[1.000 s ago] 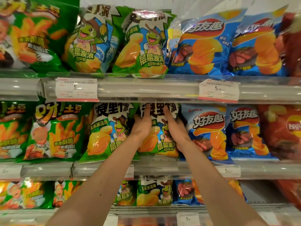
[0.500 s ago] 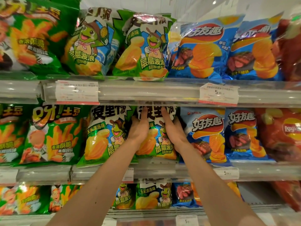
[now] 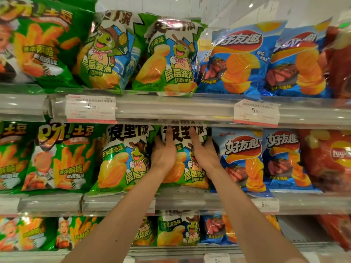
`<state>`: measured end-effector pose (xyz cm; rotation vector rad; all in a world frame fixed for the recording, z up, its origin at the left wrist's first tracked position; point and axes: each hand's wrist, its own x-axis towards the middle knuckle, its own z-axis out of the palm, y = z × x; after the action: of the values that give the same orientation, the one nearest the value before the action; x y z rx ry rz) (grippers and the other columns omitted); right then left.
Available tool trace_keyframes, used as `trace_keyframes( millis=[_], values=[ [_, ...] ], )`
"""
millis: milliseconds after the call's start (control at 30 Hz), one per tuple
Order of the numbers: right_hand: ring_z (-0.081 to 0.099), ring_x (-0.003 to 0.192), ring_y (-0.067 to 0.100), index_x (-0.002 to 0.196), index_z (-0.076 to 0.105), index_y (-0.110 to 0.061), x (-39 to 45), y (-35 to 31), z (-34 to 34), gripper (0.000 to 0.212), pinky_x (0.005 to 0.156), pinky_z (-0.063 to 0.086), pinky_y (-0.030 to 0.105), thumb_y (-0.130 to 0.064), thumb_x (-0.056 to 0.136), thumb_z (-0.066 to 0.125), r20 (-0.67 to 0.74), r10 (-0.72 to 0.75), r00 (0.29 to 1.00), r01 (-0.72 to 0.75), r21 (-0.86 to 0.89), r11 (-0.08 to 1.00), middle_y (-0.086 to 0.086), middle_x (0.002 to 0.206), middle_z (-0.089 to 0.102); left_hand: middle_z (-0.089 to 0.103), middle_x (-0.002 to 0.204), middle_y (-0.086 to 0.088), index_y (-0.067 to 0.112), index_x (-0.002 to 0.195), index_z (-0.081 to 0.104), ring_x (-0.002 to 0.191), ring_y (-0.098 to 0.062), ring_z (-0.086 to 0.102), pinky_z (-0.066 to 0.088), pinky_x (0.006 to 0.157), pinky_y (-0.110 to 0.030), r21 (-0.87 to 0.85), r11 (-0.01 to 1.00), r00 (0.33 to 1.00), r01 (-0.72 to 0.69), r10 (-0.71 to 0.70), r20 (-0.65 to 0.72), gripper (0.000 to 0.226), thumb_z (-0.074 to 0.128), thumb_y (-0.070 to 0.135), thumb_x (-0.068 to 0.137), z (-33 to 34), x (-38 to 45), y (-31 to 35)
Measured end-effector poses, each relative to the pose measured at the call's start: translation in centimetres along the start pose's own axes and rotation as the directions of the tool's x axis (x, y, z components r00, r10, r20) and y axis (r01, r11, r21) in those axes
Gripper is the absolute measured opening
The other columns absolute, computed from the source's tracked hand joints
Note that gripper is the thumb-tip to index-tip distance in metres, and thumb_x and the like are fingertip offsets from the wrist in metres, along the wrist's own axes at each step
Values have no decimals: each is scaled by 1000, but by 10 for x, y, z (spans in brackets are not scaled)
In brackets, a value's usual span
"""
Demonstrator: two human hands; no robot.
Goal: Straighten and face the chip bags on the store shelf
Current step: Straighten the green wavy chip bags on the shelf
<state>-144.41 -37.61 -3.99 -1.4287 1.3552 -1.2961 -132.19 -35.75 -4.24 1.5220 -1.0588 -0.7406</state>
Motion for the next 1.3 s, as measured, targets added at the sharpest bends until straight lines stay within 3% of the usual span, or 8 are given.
trace_keyframes(
  millis=[100,233,367,533,700,833,1133,1300],
  values=[
    [46,136,25,147,37,-29,-4,1,1,88,116,29,52,-85,80,37,-15,-32,999,31,-33,999,-3,144,54,42,152,-8,22,151,30,138,-31,41,29,113,-41,-34,996,997,-77,77,-15,66,25,63,99,-2,-2,-3],
    [51,131,23,148,37,-22,-7,3,2,65,108,33,31,-61,97,42,-8,-86,996,86,-60,995,1,139,59,50,144,-11,15,147,35,132,-31,47,34,106,-35,-39,994,994,-99,98,-38,59,33,53,102,-2,-4,-3],
    [53,128,23,146,41,-22,-11,-2,-3,64,109,40,39,-63,97,41,5,-62,998,62,-46,997,0,137,58,49,146,-8,16,150,32,135,-29,45,33,110,-37,-65,993,995,-99,98,-18,57,33,50,103,-6,-11,3],
    [59,120,12,139,48,-26,-25,3,-19,45,102,47,34,-46,98,54,52,-180,982,180,2,984,-9,129,62,50,126,16,21,149,35,119,-3,46,34,99,-22,-74,965,966,-251,254,44,48,44,36,104,-23,-36,10],
    [56,122,10,137,52,-26,-44,16,-37,50,104,48,35,-49,93,60,76,-213,974,222,-154,963,-8,131,60,62,122,15,24,133,55,113,-5,59,46,105,-32,-67,961,962,-269,271,34,34,54,31,100,-56,-53,1],
    [59,108,3,122,61,-29,-71,16,-46,34,93,53,31,-46,92,62,67,-291,954,298,-262,918,-9,119,60,70,105,14,30,116,61,97,-7,69,55,94,-42,35,947,943,-320,314,112,18,57,28,99,-92,-72,-7],
    [61,81,-6,95,62,-40,-150,10,-31,7,65,52,18,-33,94,61,74,-250,966,258,-400,880,-18,83,68,68,96,18,33,107,66,90,-7,66,54,78,-24,120,912,916,-391,374,145,14,61,34,94,-178,-93,-36],
    [63,74,-1,99,62,-39,-168,-3,3,8,55,48,18,-43,93,57,48,-213,976,208,-496,843,-19,83,69,69,95,13,31,109,64,89,0,64,53,75,-17,98,919,921,-382,370,124,14,60,30,96,-215,-75,-48]
  ],
)
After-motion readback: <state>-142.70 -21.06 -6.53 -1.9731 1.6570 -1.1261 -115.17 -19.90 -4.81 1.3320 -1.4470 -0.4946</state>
